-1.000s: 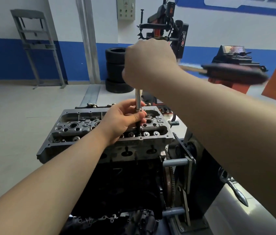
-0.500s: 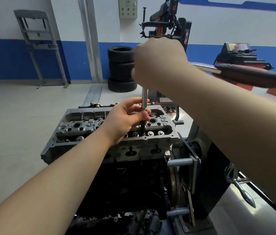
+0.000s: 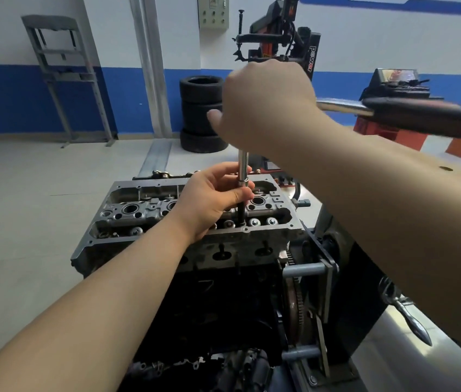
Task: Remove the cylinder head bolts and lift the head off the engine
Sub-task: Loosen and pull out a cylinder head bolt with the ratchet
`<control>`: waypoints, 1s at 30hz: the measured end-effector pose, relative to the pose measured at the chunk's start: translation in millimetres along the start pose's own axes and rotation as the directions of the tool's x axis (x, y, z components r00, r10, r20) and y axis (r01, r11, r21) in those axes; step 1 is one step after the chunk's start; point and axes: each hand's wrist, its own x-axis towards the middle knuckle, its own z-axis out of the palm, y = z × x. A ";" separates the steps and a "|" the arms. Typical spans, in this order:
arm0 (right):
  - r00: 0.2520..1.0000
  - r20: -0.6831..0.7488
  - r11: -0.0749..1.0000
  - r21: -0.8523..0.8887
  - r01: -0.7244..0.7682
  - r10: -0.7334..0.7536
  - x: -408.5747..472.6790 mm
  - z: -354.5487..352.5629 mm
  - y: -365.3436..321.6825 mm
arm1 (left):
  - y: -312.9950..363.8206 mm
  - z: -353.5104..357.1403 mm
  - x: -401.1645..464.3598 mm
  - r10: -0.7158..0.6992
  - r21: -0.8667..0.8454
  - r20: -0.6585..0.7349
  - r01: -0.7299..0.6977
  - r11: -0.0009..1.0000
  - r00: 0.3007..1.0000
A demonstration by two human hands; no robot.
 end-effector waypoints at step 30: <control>0.985 0.018 0.971 0.164 -0.171 0.170 4.9 8.9 2.8 | 1.2 3.7 0.3 -0.018 0.032 0.024 0.017 0.999 1.000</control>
